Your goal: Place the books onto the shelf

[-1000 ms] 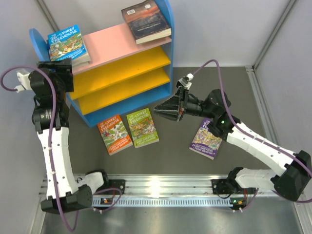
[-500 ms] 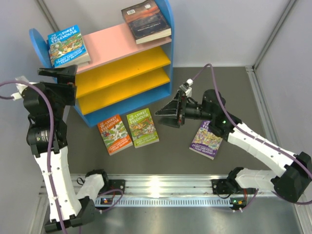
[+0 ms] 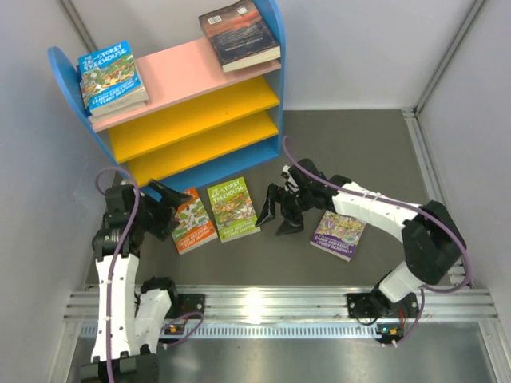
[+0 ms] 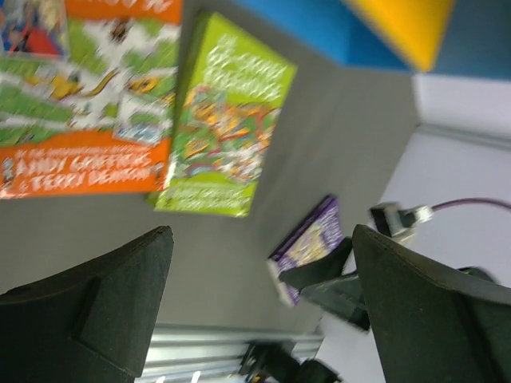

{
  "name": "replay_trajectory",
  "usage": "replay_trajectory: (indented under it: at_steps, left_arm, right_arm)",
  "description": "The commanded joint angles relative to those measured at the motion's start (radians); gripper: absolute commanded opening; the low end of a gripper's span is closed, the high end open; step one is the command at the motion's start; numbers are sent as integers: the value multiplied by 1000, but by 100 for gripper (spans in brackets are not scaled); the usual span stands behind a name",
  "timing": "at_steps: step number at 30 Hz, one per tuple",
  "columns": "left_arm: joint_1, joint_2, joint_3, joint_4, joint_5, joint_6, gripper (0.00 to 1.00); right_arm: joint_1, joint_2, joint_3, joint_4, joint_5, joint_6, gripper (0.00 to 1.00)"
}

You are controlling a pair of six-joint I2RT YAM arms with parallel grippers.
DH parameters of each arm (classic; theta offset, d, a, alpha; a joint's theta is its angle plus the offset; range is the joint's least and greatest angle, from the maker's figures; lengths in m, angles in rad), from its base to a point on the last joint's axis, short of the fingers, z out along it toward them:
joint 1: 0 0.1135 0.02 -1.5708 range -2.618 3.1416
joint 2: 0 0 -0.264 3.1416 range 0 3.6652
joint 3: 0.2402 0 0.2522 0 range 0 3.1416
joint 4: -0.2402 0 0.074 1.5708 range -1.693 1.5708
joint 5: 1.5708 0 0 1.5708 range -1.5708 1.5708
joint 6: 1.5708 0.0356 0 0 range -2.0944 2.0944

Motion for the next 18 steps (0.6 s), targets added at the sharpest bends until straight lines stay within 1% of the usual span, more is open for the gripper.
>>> replay_trajectory:
  at_steps: [1, 5, 6, 8, 9, 11, 12, 13, 15, 16, 18]
  left_arm:
    - [-62, -36, -80, 8, -5, 71, 99]
    - [-138, 23, -131, -44, -196, 97, 99]
    - [-144, 38, -137, -50, -253, 103, 99]
    - [-147, 90, -157, -59, -313, 97, 99]
    - [-145, 108, -163, -52, -348, 93, 99]
    - [-145, 155, -172, -26, -369, 97, 99]
    - [-147, 167, -169, -24, -373, 96, 99]
    - [-147, 182, -162, -24, -431, 112, 99]
    - [-142, 185, -162, -21, -480, 128, 99]
    - [-133, 182, -175, -20, -511, 138, 99]
    - [-109, 182, -201, 16, -507, 157, 99]
  right_arm:
    - [-7, 60, 76, -52, 35, -91, 82]
    - [6, 128, 163, -67, 49, -115, 83]
    - [14, 140, 210, -67, 49, -123, 84]
    - [38, 188, 266, -68, 52, -127, 84]
    - [49, 207, 324, -68, 53, -134, 84]
    - [81, 269, 382, -67, 53, -134, 84]
    - [100, 292, 439, -64, 52, -134, 84]
    - [109, 344, 468, -61, 50, -132, 84]
    - [124, 395, 539, -33, 35, -118, 84]
    - [138, 446, 559, 6, 26, -112, 84]
    - [149, 505, 631, 31, 18, -98, 84]
